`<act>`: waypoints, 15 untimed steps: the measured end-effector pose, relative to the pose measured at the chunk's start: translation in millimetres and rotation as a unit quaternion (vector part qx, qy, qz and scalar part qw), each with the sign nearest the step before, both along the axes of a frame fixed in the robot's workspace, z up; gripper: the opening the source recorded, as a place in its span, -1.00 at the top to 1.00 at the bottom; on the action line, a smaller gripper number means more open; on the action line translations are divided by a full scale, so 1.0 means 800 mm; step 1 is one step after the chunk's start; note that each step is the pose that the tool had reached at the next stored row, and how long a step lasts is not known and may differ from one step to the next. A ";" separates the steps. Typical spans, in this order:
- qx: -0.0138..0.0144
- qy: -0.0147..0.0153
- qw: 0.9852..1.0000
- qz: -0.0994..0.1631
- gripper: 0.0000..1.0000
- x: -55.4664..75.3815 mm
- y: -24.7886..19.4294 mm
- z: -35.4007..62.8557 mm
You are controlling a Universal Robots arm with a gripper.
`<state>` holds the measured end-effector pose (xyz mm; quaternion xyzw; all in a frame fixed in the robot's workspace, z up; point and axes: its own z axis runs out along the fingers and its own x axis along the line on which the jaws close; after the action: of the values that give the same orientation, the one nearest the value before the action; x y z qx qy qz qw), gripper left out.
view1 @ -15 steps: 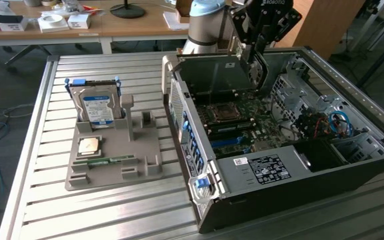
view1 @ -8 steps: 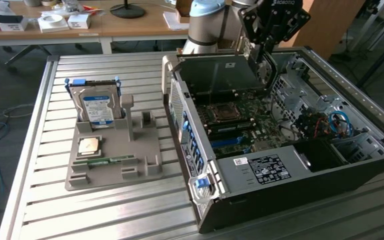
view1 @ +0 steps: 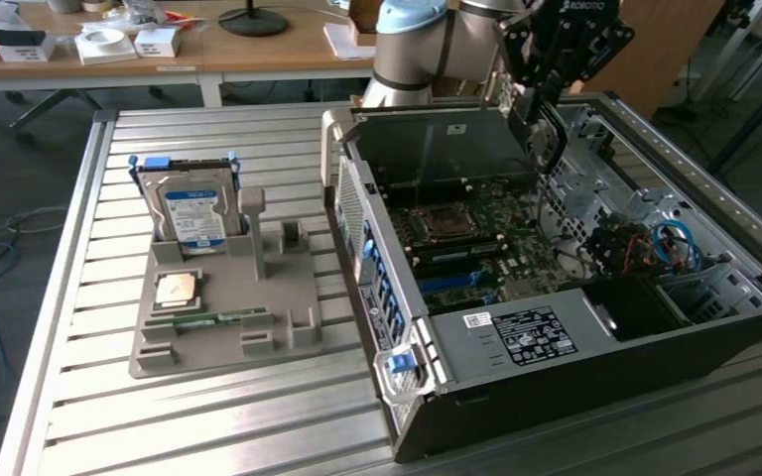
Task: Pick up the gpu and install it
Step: 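Pick up the gpu and move the gpu toward the slot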
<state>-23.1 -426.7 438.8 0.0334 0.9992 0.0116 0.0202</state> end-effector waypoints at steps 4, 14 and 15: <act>0.000 0.000 1.000 0.000 0.48 0.013 0.0000 0.000; 0.000 0.000 1.000 0.000 0.48 0.040 0.0000 0.000; 0.000 0.000 1.000 0.000 0.48 0.042 0.0000 0.000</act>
<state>10.7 -426.7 438.8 0.0333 0.9992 0.0115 0.0202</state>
